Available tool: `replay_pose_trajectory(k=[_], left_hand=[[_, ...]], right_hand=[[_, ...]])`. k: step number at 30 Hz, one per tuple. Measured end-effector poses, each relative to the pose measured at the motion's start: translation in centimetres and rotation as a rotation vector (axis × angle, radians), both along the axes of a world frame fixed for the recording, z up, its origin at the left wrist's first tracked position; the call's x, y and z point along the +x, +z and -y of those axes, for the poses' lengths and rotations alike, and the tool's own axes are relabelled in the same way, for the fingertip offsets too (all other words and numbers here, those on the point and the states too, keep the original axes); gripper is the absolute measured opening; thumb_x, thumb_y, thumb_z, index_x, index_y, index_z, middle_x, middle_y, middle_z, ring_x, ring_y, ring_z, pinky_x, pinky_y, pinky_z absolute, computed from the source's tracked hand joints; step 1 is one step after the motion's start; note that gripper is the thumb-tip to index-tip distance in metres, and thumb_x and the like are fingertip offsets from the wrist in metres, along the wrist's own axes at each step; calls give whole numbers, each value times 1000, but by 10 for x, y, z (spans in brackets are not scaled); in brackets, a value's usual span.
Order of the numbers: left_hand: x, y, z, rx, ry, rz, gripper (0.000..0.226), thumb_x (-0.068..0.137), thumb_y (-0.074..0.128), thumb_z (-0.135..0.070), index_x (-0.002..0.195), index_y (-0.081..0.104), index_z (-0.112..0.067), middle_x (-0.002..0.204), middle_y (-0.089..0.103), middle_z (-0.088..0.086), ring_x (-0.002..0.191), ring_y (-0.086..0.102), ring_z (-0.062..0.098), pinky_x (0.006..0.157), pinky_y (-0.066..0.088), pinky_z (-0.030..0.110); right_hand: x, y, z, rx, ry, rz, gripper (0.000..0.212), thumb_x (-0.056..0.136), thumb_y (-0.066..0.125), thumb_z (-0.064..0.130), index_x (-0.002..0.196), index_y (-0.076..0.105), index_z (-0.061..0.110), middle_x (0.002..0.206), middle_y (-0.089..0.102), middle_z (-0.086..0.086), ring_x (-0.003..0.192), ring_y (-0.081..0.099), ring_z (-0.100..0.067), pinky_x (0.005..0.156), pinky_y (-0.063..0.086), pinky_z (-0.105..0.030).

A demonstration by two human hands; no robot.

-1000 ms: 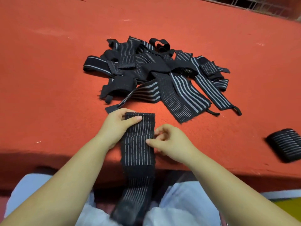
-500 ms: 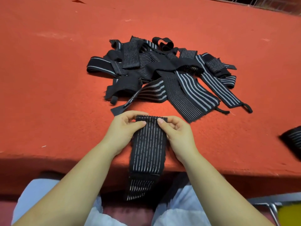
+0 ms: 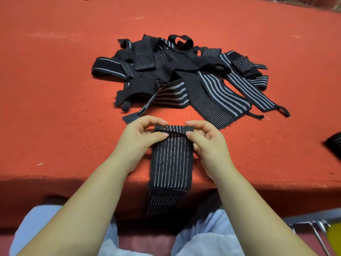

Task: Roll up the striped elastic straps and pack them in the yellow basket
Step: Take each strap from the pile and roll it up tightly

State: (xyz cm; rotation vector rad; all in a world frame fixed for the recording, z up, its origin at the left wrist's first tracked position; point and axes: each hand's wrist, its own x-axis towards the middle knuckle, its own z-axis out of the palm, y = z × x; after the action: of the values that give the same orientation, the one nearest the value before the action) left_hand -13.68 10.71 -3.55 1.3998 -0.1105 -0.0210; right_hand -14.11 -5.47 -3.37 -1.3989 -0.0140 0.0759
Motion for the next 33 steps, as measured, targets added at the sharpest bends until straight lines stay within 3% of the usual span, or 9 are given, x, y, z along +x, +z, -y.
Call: replay_pose_trajectory(k=[7,12,15,19,24,26,28,30,33], left_hand=[[0,-1,-3,-30,-46,-28,24,72,71,-10,93,65,-19,70,67,-11,65,61,2,57,48,14],[1,1,-1,-62,8,-59,25,81,61,6,97,64,-13,73,71,-5,60,63,1,50,44,10],[2,0,-2,-61,41,-51,27,79,61,10,92,65,-13,68,69,-7,57,61,-1,51,44,9],[3,-3,-3,-32,45,-30,28,77,61,14,81,66,-13,70,71,-5,65,64,3,60,49,13],[4,-3,-3,-43,27,-2,39,77,57,18,71,69,-19,81,73,-3,74,66,3,66,50,12],[2,-1,-2,-28,-6,-18,34,80,56,14,86,68,-18,84,69,2,63,63,1,54,46,11],[2,-1,-2,7,-74,-36,33,78,63,1,101,65,-22,88,68,2,70,65,5,58,50,15],[1,-2,-2,51,-126,-56,36,72,66,-16,107,63,-22,90,72,-2,81,67,8,69,52,18],[3,-1,-1,41,-118,-63,26,81,62,-5,105,64,-16,86,73,-2,80,68,7,67,52,17]], right_hand=[[1,2,0,107,-48,-14,27,87,50,-11,93,59,13,59,62,8,46,53,-1,42,39,-13],[1,-1,-1,86,-104,-13,24,89,52,-6,95,60,15,62,64,7,46,54,-3,41,38,-14],[0,-2,-4,5,-103,7,9,91,58,10,92,64,16,66,60,-2,57,52,-19,49,41,-21],[1,0,-5,-49,-68,13,20,91,57,24,77,63,11,53,56,6,44,49,-3,43,38,-16],[0,-2,0,-26,-17,21,14,89,57,5,85,65,15,68,54,-3,50,50,-7,41,38,-16],[0,-2,2,11,-18,34,21,89,53,-4,89,63,14,55,52,8,45,47,-1,40,36,-14],[0,-2,3,29,-45,39,24,87,51,-9,91,60,14,48,51,13,42,47,1,40,36,-13],[0,-5,3,23,-68,54,28,86,54,-9,92,60,17,55,56,12,49,51,-1,43,39,-17],[1,-8,3,8,-71,90,33,82,58,-12,91,62,19,71,61,8,67,58,-8,56,47,-19]])
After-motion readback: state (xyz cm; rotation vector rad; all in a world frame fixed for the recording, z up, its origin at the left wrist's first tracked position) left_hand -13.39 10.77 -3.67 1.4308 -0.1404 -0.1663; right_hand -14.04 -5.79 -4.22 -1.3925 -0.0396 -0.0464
